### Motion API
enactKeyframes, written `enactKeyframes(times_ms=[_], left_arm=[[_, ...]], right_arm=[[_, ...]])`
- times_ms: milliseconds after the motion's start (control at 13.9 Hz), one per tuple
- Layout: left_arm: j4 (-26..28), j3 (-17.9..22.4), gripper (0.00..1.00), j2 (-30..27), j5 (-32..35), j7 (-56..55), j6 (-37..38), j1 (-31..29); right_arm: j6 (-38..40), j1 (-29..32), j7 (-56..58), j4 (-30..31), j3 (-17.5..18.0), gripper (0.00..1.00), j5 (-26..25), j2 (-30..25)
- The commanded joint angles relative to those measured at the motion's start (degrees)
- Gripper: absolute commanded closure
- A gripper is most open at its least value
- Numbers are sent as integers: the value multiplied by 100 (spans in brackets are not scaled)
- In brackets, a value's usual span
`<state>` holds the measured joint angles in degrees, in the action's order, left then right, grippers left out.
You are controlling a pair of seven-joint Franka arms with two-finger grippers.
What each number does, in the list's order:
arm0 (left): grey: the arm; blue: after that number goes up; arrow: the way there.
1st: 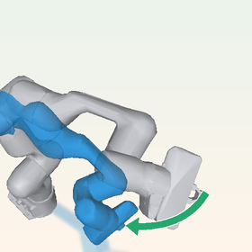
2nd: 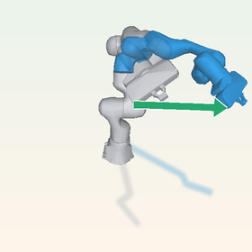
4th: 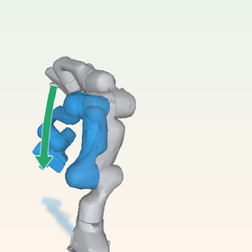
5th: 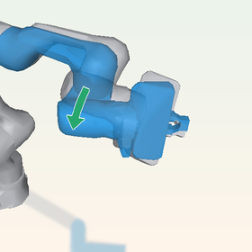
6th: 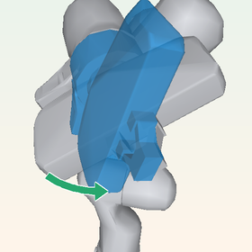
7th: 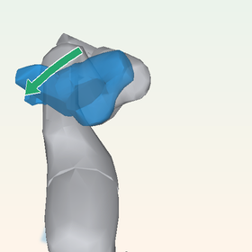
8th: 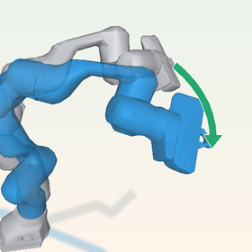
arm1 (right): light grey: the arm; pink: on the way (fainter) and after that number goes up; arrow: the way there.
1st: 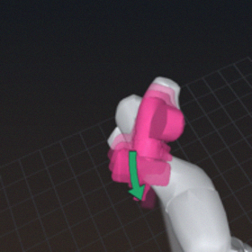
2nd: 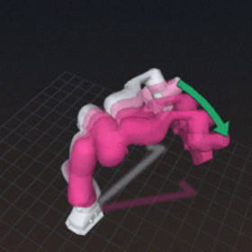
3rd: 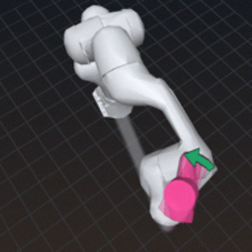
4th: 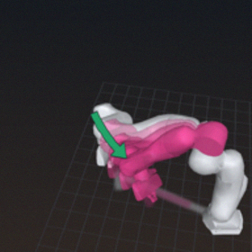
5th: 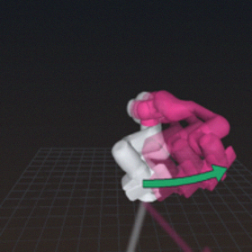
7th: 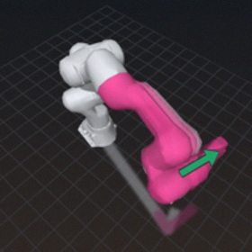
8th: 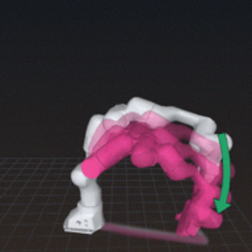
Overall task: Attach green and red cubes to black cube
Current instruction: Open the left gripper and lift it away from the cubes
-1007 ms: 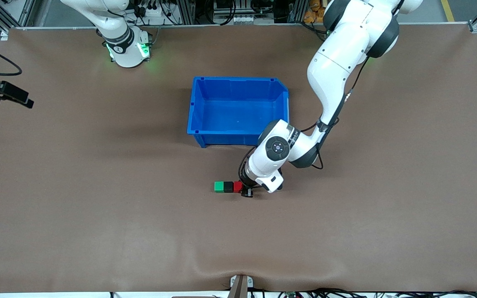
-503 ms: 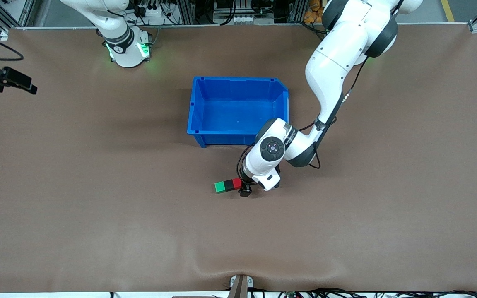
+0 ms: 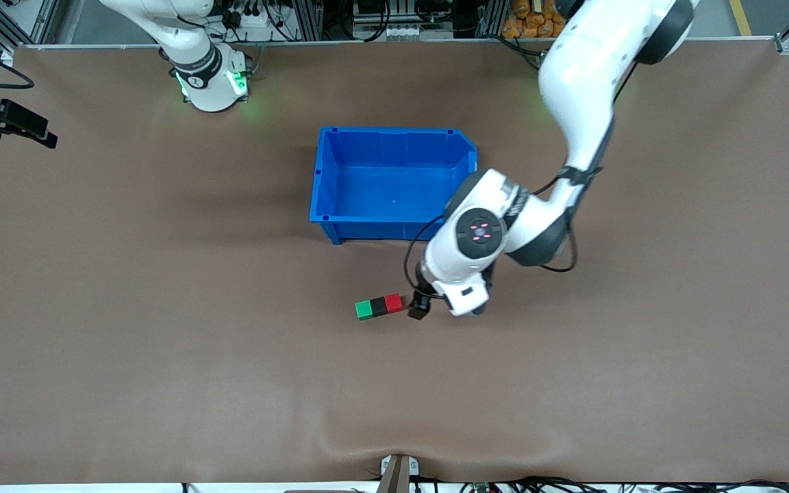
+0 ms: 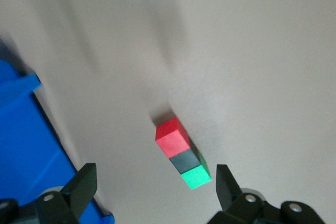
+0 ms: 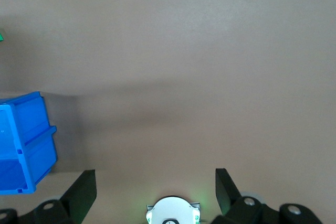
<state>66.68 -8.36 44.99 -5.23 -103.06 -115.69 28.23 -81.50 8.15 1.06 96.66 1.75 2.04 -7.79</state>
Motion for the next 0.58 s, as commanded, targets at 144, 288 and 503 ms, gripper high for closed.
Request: enactKeyframes(times_ms=[144,288,503], left_arm=[[423,-8,0,-1131,424,1197,1020,-274],[503,10,0,-1483,567,1813,1556,-371],[617,1,0,-2054,611,2788,2172,-774]], right_arm=[[-120,-50,-27,-42,62,0,130,-3],[-95,-138,-114,-33,62,0,157,-3],[-138,-121,-133,-42,54,0,78,-3]])
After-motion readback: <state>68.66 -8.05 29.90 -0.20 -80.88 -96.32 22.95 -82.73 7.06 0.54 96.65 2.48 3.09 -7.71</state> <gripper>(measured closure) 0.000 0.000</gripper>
